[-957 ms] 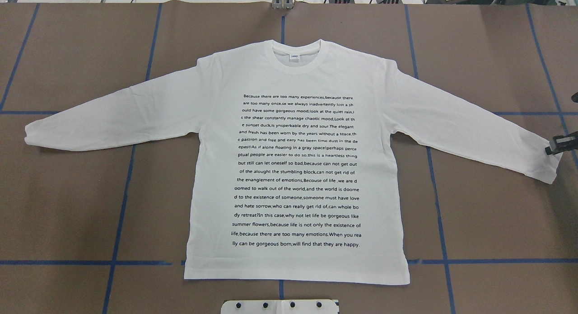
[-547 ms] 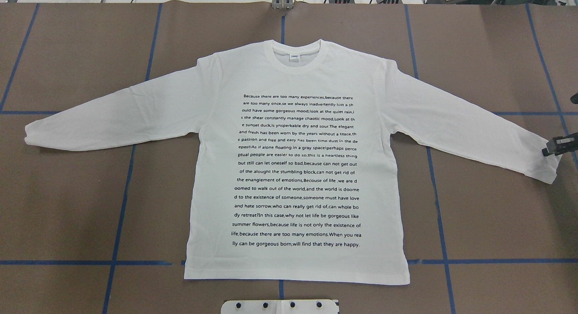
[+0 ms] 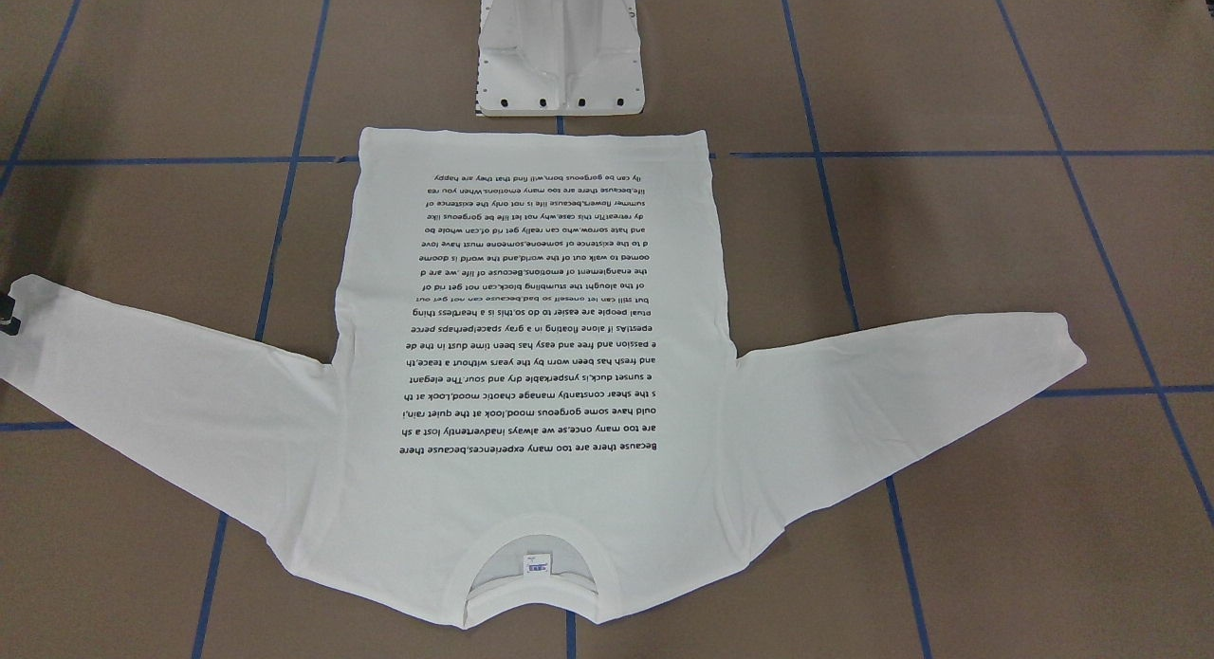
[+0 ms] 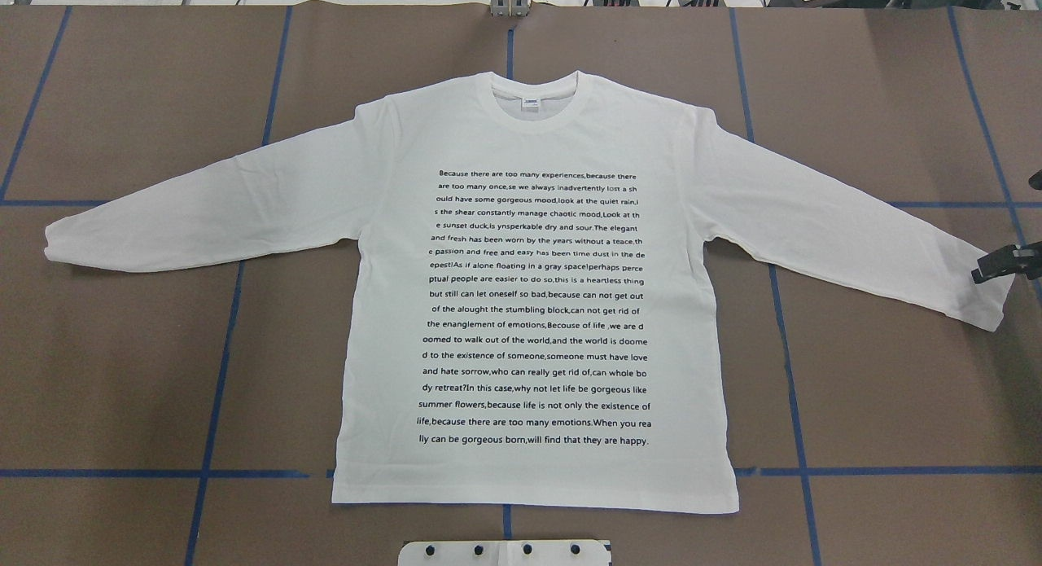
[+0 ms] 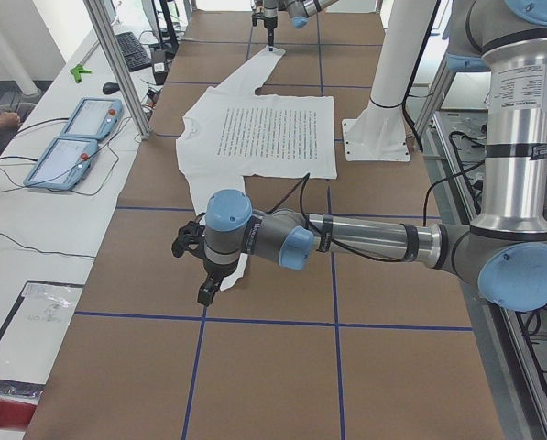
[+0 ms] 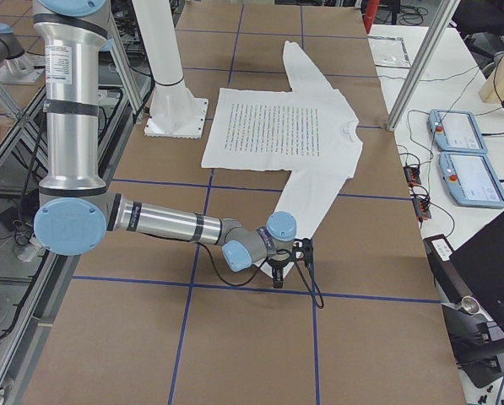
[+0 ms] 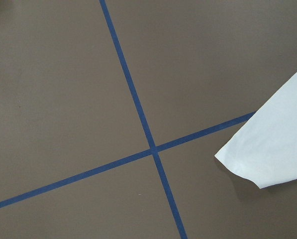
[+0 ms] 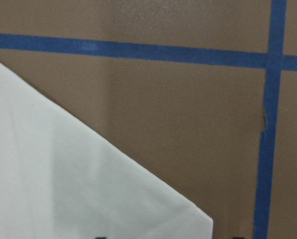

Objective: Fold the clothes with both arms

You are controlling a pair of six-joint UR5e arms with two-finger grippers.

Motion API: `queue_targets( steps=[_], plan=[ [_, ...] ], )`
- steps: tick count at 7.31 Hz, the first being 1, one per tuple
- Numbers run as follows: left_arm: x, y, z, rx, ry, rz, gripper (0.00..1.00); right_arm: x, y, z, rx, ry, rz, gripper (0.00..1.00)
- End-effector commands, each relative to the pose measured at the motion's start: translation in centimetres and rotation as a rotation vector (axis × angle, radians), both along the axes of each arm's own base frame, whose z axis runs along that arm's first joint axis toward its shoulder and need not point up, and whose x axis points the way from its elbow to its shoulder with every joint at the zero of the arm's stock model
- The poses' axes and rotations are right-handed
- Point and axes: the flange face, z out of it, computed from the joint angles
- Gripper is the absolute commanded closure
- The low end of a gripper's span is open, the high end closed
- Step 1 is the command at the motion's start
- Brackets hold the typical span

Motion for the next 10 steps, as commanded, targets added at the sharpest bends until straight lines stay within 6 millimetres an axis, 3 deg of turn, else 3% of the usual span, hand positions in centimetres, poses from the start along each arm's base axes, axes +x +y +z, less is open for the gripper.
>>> queue_targets(
  steps=[1, 4, 6, 9, 10],
  plan=[
    [-0.1, -0.1, -0.2, 0.003, 0.0, -0.001, 0.0, -0.1, 0.0, 0.1, -0.002, 0.004, -0.001, 0.18],
    [-0.1, -0.1, -0.3, 0.008, 0.0, 0.0, 0.0, -0.2, -0.2, 0.0, -0.007, 0.01, 0.001, 0.43],
    [-0.1, -0.2, -0.3, 0.009, 0.0, 0.0, 0.0, -0.2, -0.7, -0.5, 0.0, 0.006, 0.005, 0.82],
    [0.0, -0.2, -0.2, 0.005, 0.0, 0.0, 0.0, 0.9, -1.4, -1.8, 0.018, -0.014, 0.028, 0.94],
    [0.0, -0.2, -0.1, 0.002, 0.0, 0.0, 0.0, 1.3, -1.8, -3.2, 0.042, -0.024, 0.038, 1.0]
  ],
)
